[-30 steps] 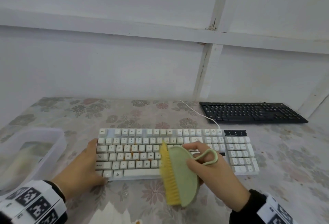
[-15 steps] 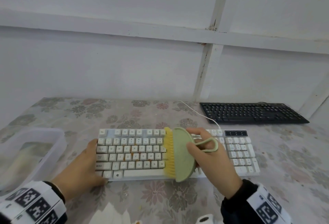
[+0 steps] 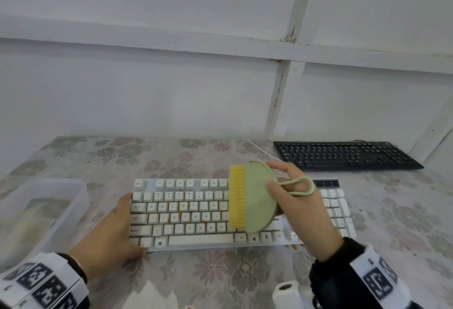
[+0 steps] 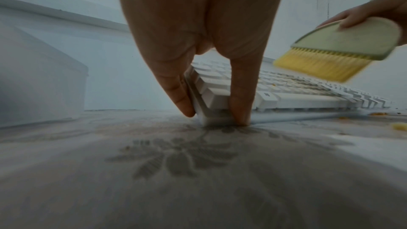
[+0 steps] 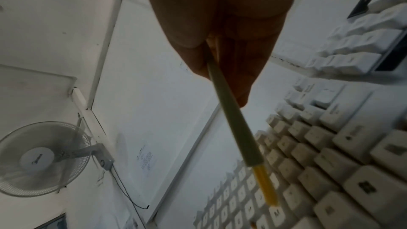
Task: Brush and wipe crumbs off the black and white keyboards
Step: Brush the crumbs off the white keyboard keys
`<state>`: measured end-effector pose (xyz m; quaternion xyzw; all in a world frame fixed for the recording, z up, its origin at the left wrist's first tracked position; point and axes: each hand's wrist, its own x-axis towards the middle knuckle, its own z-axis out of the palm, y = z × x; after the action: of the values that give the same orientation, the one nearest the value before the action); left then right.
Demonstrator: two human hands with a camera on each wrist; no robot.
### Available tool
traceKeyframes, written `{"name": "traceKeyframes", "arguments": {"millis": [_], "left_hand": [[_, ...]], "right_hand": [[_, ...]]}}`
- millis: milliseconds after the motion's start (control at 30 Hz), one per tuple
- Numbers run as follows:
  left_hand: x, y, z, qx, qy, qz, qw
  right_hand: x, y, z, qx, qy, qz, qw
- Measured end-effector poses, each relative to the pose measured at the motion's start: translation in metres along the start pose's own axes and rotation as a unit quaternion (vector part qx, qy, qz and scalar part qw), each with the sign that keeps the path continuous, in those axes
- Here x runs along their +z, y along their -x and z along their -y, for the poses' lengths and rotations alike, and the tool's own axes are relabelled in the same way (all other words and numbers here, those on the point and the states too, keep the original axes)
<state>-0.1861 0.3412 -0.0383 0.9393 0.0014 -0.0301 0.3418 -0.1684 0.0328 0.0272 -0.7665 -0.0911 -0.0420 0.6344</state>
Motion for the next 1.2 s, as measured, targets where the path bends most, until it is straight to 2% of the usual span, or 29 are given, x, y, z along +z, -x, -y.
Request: {"name": "traceKeyframes", "arguments": {"millis": [200,400,567,800,967,1100,1200], "left_hand": [[-0.001,-0.001,0.001,0.005,0.008,0.005,1.000],[0.000,-0.001,0.001,0.007,0.006,0.004,1.000],[0.000,-0.002,0.002,0.004,0.012,0.006,1.000],[0.000,-0.001,0.002,-0.004,-0.002,0.007,1.000],[0.001,-0.001,0.002,0.000,-0.007,-0.001,1.000],[0.000,-0.001,0.001,-0.006,-0.006,0.007,1.000],[-0.001,0.000,-0.002,-0.007,-0.011,0.008,1.000]], "right_hand": [[0.015,0.009,-0.020,0.015,0.014,0.015,1.000],[0.010,0.024,-0.021,0.074,0.002,0.093,0.993],[-0.005,0.011,-0.003,0.044,-0.048,0.010,0.998],[0.027,-0.006,-0.005,-0.014,0.003,-0.021,1.000],[0.032,0.006,-0.019,0.015,-0.008,0.004,1.000],[0.033,0.017,-0.028,0.061,-0.022,0.050,0.997],[0.024,0.020,-0.021,0.078,-0.022,0.068,0.994]]}}
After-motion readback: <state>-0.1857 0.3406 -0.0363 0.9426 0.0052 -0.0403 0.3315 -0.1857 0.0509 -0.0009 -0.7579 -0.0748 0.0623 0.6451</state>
